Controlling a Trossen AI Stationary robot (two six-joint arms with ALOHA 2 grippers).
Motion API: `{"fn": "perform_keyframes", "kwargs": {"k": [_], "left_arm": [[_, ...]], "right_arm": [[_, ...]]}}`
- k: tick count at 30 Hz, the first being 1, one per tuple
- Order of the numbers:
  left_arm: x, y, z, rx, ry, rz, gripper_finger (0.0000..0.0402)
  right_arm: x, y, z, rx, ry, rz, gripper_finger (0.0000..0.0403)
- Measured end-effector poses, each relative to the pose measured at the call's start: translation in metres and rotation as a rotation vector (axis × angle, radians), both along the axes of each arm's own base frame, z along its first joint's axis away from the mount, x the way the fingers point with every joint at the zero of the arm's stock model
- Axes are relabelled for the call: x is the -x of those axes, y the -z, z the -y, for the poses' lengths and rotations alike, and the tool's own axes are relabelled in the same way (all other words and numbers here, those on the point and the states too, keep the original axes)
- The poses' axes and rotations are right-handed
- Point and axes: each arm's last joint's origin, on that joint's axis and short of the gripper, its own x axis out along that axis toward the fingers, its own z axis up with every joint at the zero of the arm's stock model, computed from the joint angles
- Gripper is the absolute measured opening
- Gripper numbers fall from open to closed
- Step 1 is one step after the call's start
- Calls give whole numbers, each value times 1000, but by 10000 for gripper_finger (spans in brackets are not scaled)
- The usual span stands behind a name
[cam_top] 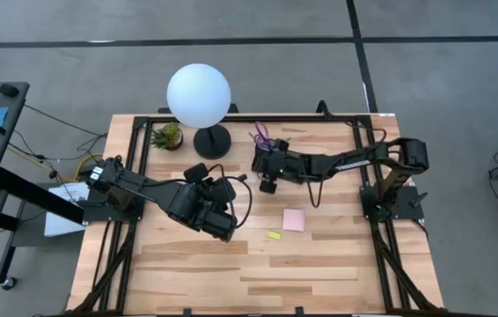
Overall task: Pick and place office supplies into organizer
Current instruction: Put the black binder clip into the black desk organizer
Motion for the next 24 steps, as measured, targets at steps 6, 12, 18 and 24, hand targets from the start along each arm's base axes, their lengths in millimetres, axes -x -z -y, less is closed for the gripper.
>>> {"fn": "perform_keyframes", "kwargs": {"k": [6,12,18,24], "left_arm": [[0,0,0,0,1,0,129],[0,0,1,0,4,0,129],[0,0,1,0,4,0,129],[0,0,1,-1,7,-2,129]], "right_arm": [[5,14,17,-41,67,-71,127],[-1,40,19,13,125,-139,147],[-1,40,19,18,127,-140,141],[0,40,16,6,113,-150,209]]}}
